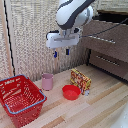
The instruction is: Move your gripper towards the pink mug and hold it gently. Lift the pink mug from the surface. Position it above the basket, lowering it gently until it is placed inside. Release the grip on the pink mug, completing the task.
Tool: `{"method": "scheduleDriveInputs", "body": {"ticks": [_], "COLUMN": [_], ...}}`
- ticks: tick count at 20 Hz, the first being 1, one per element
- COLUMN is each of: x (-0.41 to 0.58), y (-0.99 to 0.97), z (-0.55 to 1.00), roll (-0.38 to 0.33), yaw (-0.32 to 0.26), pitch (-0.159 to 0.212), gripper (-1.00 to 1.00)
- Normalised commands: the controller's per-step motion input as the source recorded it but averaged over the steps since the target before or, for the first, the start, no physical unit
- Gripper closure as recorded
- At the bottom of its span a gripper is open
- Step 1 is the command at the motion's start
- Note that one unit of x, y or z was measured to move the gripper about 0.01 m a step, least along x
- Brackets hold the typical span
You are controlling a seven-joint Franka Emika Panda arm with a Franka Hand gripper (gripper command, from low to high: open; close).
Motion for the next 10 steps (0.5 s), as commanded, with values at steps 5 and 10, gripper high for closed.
{"method": "scheduleDriveInputs", "body": {"ticks": [5, 10], "x": [0.565, 0.684], "y": [0.09, 0.14], "z": [-0.05, -0.1], "roll": [-0.008, -0.007], "yaw": [0.011, 0.004], "pitch": [0.038, 0.056], "gripper": [-1.0, -1.0]}}
